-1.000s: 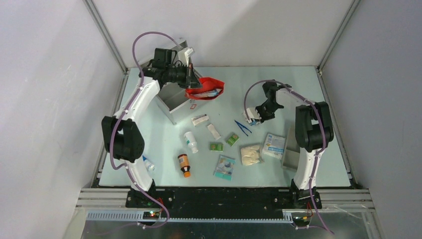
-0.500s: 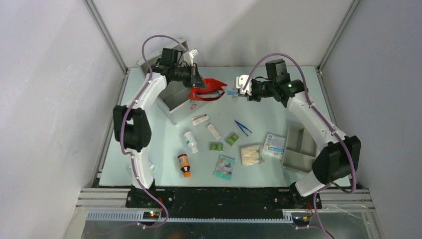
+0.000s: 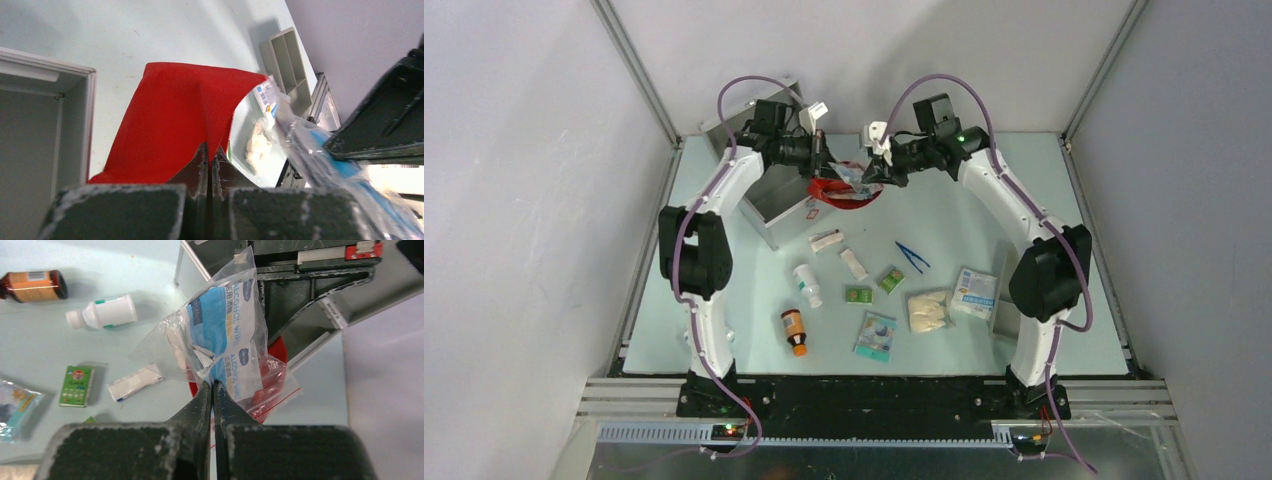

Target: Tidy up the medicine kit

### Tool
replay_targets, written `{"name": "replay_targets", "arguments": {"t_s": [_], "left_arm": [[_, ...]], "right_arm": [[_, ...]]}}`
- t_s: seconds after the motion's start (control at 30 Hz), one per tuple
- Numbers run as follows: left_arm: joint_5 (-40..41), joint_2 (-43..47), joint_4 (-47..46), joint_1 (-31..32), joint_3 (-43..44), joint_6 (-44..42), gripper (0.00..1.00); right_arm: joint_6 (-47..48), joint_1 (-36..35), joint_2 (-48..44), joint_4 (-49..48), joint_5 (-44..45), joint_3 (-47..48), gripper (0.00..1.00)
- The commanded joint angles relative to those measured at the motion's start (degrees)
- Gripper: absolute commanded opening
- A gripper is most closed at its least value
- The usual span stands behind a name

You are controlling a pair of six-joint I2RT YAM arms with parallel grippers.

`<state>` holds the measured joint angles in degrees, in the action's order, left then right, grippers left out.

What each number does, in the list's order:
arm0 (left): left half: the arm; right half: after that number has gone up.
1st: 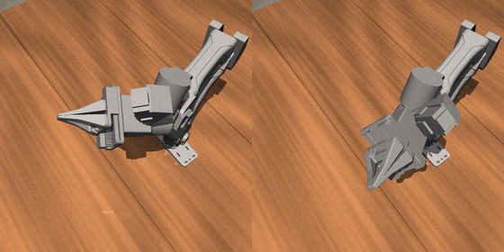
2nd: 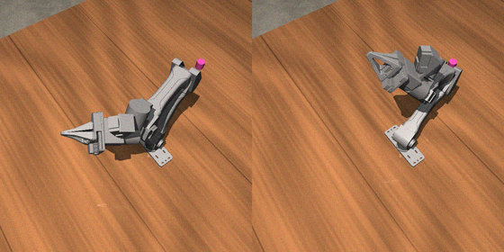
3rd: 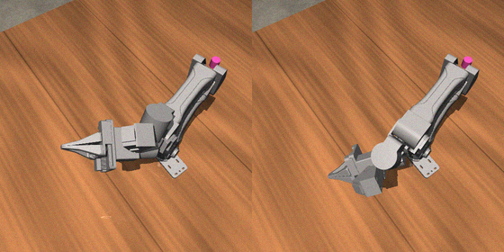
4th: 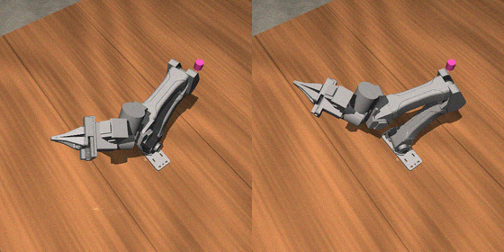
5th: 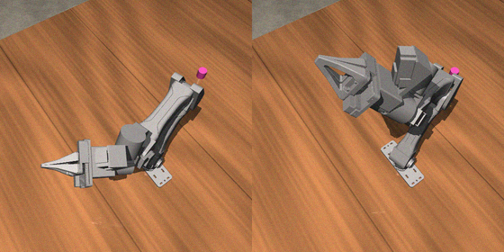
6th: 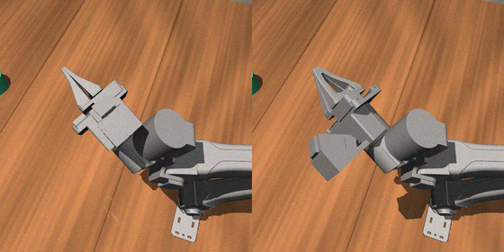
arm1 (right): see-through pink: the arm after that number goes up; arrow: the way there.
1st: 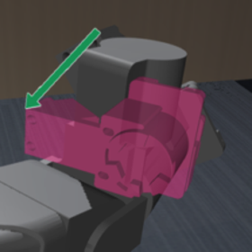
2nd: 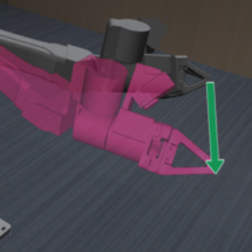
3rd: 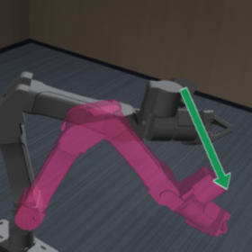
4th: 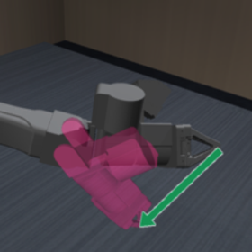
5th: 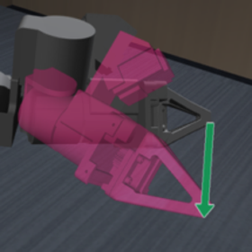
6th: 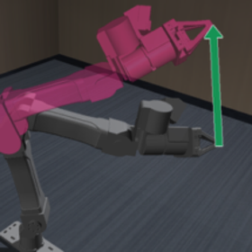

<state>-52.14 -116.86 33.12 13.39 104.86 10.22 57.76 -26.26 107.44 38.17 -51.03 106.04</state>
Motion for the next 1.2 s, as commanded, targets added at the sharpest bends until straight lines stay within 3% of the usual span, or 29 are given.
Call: {"name": "replay_targets", "arguments": {"t_s": [0.0,0.23,0.43,0.67,0.83,0.97,1.1,1.17], "left_arm": [[-4.9,3.7,-2.0,1.8,1.1,-3.1,0.00],[-7.0,4.9,-1.9,3.9,0.8,-4.8,0.00],[-10.5,3.9,-2.0,4.1,1.1,-4.4,0.00],[-11.8,4.0,-2.0,4.3,0.5,-4.6,0.00],[-12.9,2.9,-2.0,4.4,0.5,-3.8,0.00],[-15.0,1.1,-2.0,4.4,2.1,-2.9,0.00],[-15.6,0.7,-2.0,4.4,2.2,-2.6,0.01],[-16.0,0.3,-2.0,4.4,2.1,-2.4,0.01]], "right_arm": [[6.8,-0.1,2.7,15.2,-3.6,8.0,0.00],[12.9,-0.8,5.0,20.6,1.7,8.7,0.00],[10.9,-1.7,4.6,12.9,7.5,3.4,0.00],[5.1,-3.2,6.4,8.7,16.2,0.8,0.00],[-7.6,-3.6,6.1,0.7,26.6,-2.3,0.00],[-11.6,-3.5,6.4,-0.4,27.9,-1.9,0.00],[-15.9,-3.2,6.1,1.8,30.0,-0.3,0.08],[-15.4,-3.1,6.2,2.3,31.2,-0.4,0.19]]}}
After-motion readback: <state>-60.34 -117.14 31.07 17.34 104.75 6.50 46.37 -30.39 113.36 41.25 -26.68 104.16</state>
